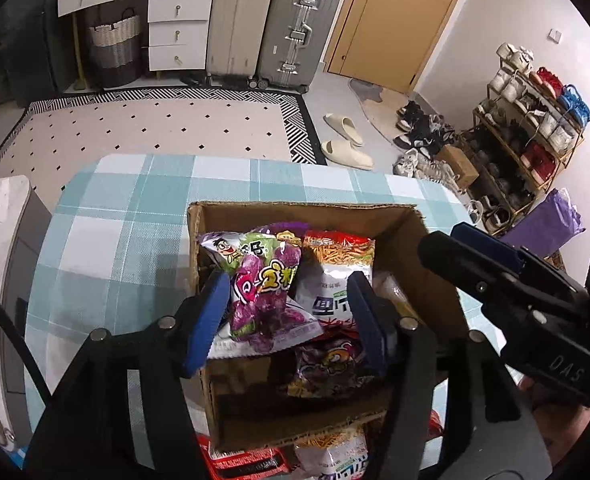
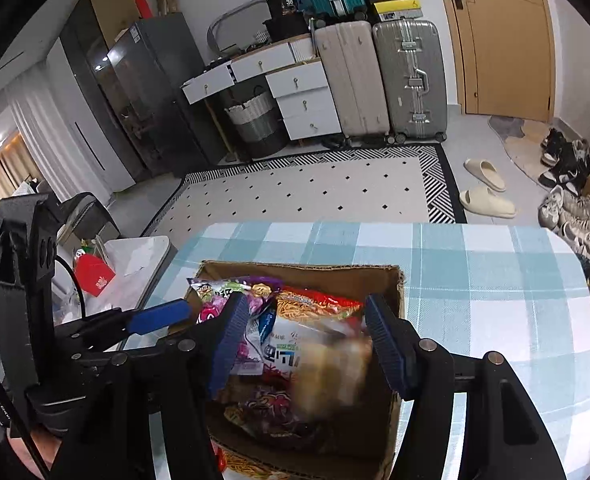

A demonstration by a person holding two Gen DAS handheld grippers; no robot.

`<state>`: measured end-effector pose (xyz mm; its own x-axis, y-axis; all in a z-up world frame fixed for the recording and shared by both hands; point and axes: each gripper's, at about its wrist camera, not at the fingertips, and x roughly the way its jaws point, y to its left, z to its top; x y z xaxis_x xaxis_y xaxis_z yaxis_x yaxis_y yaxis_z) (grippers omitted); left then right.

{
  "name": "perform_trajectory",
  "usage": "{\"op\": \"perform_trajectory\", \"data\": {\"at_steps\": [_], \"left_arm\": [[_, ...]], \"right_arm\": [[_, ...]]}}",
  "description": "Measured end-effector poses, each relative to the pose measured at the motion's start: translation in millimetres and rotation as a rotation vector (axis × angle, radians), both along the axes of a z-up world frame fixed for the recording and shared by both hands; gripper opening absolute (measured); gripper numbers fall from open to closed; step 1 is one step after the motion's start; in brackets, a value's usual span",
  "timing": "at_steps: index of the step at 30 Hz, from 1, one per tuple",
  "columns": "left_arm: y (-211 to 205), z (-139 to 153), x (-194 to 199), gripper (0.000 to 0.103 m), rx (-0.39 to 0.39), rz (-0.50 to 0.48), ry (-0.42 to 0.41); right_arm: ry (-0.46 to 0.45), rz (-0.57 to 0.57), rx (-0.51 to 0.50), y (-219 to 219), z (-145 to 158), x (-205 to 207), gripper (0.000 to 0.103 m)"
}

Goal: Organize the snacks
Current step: 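Lower both packs into the box and open both grippers, then withdraw both grippers from the box back toward the remaining snacks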

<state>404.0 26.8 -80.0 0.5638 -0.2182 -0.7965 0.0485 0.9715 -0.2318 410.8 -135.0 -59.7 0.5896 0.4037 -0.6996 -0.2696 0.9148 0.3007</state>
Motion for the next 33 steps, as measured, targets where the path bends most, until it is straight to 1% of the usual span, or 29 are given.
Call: {"op": "perform_trajectory", "data": {"at_steps": [4,8,14,17,19,20,21,22,23,25,29,31,33], "left_arm": [[0.6,8.3,-9.4,0.059,0.004,-0.003,-0.009],[0.3,21.0,-27.3,0.06,0.015,-0.008,-0.026],[-6.7,45.8,-63.2,0.062,0.063,-0.001,-0.095],[-7.3,61.4,-85.6,0.063,0.056,0.0,-0.133],[-7.8,72.4,-102.2,0.066,0.072,0.006,-0.167],[-8.6,77.7,-109.7,0.07,0.079,0.007,-0.181],[-9.4,83.9,-118.7,0.075,0.088,0.011,-0.202],[-9.8,89.9,-127.4,0.077,0.094,0.014,-0.221],[-9.4,95.1,-136.5,0.079,0.096,0.016,-0.241],[-8.6,106.0,-158.2,0.08,0.092,0.027,-0.289],[-8.6,118.9,-197.6,0.081,0.092,0.034,-0.333],[-8.1,123.4,-214.5,0.082,0.097,0.032,-0.357],[-6.7,126.8,-236.5,0.087,0.099,0.042,-0.393]], "right_arm": [[-0.009,-0.001,0.009,-4.7,7.5,-7.7,0.062],[-0.025,-0.004,0.025,-8.9,19.6,-19.6,0.062],[-0.075,-0.004,0.027,-12.5,44.3,-44.6,0.063],[-0.103,-0.005,0.022,-12.1,58.3,-58.7,0.063],[-0.126,0.0,0.026,-12.5,68.8,-69.0,0.063],[-0.143,0.003,0.026,-12.6,74.8,-75.6,0.063],[-0.156,0.007,0.029,-12.7,80.8,-82.4,0.065],[-0.165,0.012,0.033,-12.6,86.0,-88.4,0.067],[-0.178,0.02,0.038,-12.6,91.4,-96.5,0.068],[-0.208,0.025,0.051,-14.0,99.2,-113.5,0.069],[-0.264,0.038,0.078,-17.2,105.1,-153.9,0.076],[-0.297,0.047,0.077,-19.5,104.9,-175.6,0.077],[-0.321,0.053,0.069,-20.9,104.2,-193.1,0.077]]}}
